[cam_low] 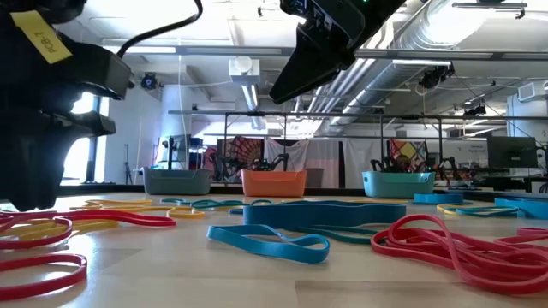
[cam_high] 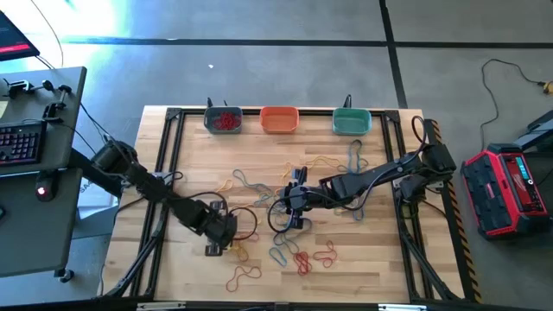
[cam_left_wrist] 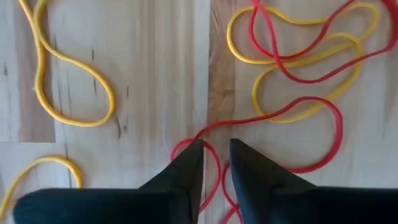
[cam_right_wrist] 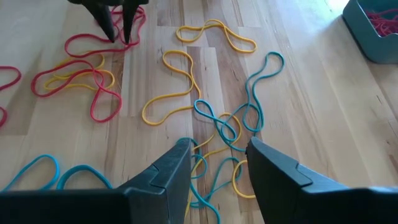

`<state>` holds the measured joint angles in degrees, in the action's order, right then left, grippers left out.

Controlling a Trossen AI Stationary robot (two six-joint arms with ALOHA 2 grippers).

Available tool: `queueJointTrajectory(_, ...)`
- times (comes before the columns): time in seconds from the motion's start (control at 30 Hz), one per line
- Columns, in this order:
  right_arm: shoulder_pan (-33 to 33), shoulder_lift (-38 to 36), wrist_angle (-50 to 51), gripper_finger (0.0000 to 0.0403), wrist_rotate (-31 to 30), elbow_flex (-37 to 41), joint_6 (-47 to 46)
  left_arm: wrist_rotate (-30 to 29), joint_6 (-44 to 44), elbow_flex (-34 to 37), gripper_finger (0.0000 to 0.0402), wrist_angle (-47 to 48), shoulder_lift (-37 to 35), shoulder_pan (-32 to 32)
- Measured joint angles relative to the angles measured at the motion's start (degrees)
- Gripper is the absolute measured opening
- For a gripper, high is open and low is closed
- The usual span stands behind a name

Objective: Sort rubber bands into baskets
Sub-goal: Put the red rubber band into the blue bin

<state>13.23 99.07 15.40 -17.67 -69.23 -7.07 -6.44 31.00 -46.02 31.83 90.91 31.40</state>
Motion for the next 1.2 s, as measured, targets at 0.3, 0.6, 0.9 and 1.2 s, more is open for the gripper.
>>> queueJointTrajectory(0.3,0.0,0.0,0.2,0.0144,0.0,0.0,0.0,2.4,2.2,0.0,0.0078,0.0,0.5,-0.6)
queueJointTrajectory(0.6,0.0,0.0,0.2,0.0144,0.0,0.0,0.0,2.4,3.0,-0.3,0.0056,-0.4,2.8,-0.7)
queueJointTrajectory(0.9,0.0,0.0,0.2,0.0144,0.0,0.0,0.0,1.5,2.9,0.1,0.0012,0.7,-0.3,-0.7)
queueJointTrajectory(1.2,0.0,0.0,0.2,0.0144,0.0,0.0,0.0,0.9,3.4,0.0,0.0002,1.3,-3.7,-0.7)
